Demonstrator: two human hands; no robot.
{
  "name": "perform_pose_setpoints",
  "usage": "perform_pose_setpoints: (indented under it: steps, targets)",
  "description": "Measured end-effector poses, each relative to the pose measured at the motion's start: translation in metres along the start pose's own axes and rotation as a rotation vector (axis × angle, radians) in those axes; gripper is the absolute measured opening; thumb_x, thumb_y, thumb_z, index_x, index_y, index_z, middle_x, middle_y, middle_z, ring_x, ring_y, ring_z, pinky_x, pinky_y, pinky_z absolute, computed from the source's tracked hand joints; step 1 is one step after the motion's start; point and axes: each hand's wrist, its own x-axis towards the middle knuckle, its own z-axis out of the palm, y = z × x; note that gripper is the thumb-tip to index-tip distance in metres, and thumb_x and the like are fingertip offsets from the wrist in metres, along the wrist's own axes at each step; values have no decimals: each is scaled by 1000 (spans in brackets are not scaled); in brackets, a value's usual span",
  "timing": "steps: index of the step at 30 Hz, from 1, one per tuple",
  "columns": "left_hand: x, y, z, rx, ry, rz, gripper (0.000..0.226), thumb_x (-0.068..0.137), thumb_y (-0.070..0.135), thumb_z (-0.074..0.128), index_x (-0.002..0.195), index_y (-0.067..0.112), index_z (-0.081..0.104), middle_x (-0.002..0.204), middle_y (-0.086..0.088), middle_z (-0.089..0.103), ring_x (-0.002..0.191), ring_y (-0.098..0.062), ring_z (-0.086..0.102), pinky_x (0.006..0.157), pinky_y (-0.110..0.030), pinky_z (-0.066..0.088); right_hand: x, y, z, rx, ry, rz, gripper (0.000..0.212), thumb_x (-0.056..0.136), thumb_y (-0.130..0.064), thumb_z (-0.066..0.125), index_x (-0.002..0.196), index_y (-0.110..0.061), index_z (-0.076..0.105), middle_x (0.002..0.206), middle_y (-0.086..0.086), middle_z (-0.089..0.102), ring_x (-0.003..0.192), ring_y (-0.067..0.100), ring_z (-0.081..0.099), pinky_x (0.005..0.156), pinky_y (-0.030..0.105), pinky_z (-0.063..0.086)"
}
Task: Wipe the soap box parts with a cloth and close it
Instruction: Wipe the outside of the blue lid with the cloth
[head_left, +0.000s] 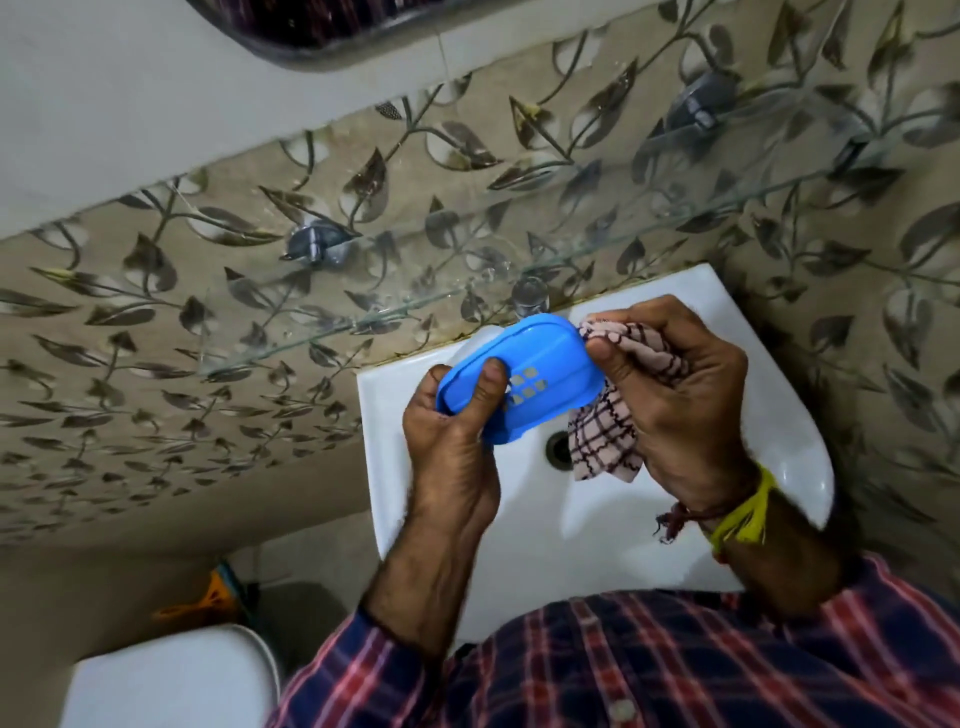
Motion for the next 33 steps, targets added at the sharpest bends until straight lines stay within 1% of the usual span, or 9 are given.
perform_pose_setpoints:
  steps: [5, 8, 10, 12, 14, 18, 26, 30, 33]
  targets:
    - [-8, -13, 5, 74, 219, -138, 27, 73, 24, 87, 88, 12, 68, 78, 0, 75, 71, -15, 70, 68, -30, 57, 4, 6, -5, -161, 0, 390, 12, 85, -9, 76, 96, -13, 76, 82, 1, 77, 57, 5, 67, 56, 16, 52]
    - [-8, -10, 0, 263, 213, -117, 22, 91, 35, 70, 84, 17, 61, 71, 7, 71, 68, -11, 67, 63, -29, 51, 19, -5, -17, -71, 49, 538, 19, 89, 0, 63, 102, -9, 74, 68, 14, 71, 41, 25, 63, 45, 27, 50]
    - [-10, -6, -2, 315, 145, -100, 36, 92, 52, 57, 83, 17, 58, 83, 0, 69, 79, -17, 65, 69, -34, 49, 19, -20, -19, -233, -10, 326, 26, 88, 2, 61, 102, -15, 74, 86, 11, 73, 63, 31, 71, 61, 36, 56]
    - [-15, -1, 0, 339, 57, -83, 50, 86, 61, 49, 90, 13, 61, 95, -11, 69, 90, -24, 65, 75, -38, 50, 7, -33, -9, -448, -145, -11, 33, 80, 5, 66, 106, -16, 72, 102, -1, 71, 87, 19, 71, 81, 31, 57]
    - [-19, 0, 5, 371, -16, -54, 55, 87, 63, 45, 94, 13, 68, 95, -13, 74, 88, -25, 69, 73, -37, 55, -2, -33, 6, -605, -243, -184, 36, 74, 7, 70, 106, -10, 70, 103, 2, 71, 93, 23, 68, 87, 35, 56]
    - [-21, 1, 14, 385, -40, 27, 50, 90, 63, 39, 68, 34, 73, 66, 8, 70, 63, -2, 67, 54, -17, 52, -2, -19, 18, -835, -348, -152, 26, 78, 5, 70, 102, -3, 72, 104, 12, 71, 99, 35, 63, 89, 47, 53]
    - [-19, -8, 4, 383, -15, 152, 57, 106, 51, 29, 76, 38, 75, 66, 16, 71, 63, 4, 67, 57, -10, 49, -17, -24, 38, -777, -508, -350, 28, 84, -3, 49, 99, -7, 73, 99, 7, 74, 94, 28, 61, 86, 37, 51]
    - [-10, -10, 0, 388, 36, 157, 50, 99, 57, 34, 77, 38, 75, 69, 15, 71, 66, -2, 67, 58, -19, 51, 10, -8, 15, -909, -375, -203, 25, 75, 12, 58, 89, -3, 73, 91, 12, 73, 88, 39, 62, 81, 45, 50]
    - [-9, -16, 2, 401, -14, 146, 58, 100, 60, 33, 81, 22, 72, 70, 7, 70, 68, -8, 66, 61, -26, 52, -4, -17, 33, -808, -408, -269, 25, 76, 10, 61, 93, -4, 74, 94, 10, 74, 90, 33, 62, 82, 39, 51]
